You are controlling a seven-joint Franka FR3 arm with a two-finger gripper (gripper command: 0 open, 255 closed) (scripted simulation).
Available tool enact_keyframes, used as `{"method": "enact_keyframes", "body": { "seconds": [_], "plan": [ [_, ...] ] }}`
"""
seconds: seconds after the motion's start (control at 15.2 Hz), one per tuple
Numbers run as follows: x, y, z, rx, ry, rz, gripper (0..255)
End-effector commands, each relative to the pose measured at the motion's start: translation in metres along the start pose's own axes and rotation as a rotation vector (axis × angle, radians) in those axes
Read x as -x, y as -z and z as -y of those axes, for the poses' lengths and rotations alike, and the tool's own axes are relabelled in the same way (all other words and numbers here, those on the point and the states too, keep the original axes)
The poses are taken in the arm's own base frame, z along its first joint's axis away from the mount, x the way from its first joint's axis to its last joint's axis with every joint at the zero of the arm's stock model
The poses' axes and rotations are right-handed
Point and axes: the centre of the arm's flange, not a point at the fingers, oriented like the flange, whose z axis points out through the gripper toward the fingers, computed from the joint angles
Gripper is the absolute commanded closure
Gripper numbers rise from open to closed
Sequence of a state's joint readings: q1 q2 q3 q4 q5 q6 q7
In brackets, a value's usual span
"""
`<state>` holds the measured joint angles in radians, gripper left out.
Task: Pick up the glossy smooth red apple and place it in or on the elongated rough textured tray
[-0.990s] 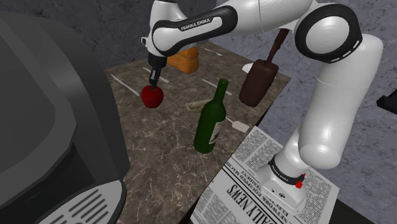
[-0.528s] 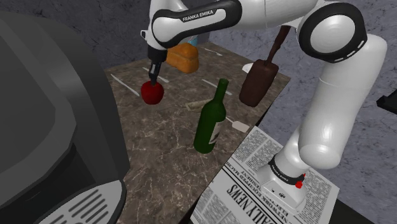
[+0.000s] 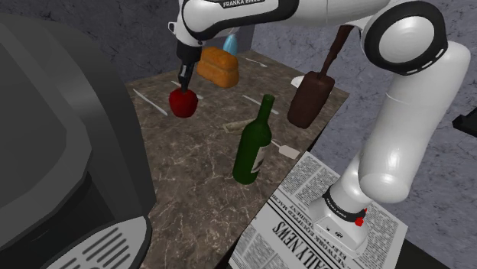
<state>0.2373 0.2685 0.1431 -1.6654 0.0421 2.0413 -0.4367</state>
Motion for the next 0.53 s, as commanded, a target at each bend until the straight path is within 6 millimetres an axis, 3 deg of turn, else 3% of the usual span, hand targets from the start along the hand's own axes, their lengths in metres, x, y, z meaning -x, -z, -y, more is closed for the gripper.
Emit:
{"method": "enact_keyframes", "body": {
  "seconds": [0.0, 0.46],
  "plan": [
    [-0.001, 0.012, 0.0, 0.0, 0.0, 0.0, 255],
    [-0.006, 0.048, 0.001, 0.0, 0.0, 0.0, 255]
  ]
}}
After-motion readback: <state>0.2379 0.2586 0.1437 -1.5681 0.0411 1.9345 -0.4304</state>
